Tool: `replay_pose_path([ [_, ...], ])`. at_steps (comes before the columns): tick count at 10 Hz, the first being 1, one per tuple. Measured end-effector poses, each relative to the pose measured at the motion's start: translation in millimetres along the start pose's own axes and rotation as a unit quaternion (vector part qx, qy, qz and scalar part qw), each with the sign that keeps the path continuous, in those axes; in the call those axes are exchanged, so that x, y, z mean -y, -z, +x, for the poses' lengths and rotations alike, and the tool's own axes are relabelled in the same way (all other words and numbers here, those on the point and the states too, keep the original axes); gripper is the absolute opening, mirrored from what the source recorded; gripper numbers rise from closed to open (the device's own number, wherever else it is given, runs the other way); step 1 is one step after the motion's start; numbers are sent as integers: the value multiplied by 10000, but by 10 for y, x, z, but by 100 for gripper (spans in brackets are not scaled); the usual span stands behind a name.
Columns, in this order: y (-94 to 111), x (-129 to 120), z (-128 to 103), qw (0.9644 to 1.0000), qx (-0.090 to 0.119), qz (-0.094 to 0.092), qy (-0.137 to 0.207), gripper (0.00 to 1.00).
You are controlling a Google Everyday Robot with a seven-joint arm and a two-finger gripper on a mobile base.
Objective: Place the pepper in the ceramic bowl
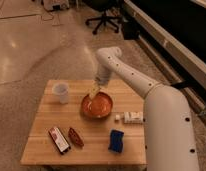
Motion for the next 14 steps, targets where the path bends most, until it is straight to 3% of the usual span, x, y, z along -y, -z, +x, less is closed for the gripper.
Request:
replay_pose_path([
  [11, -1, 0, -3, 10000, -1, 3, 2, 80],
  [14, -20, -53, -33, 9993, -59, 244, 270, 80],
])
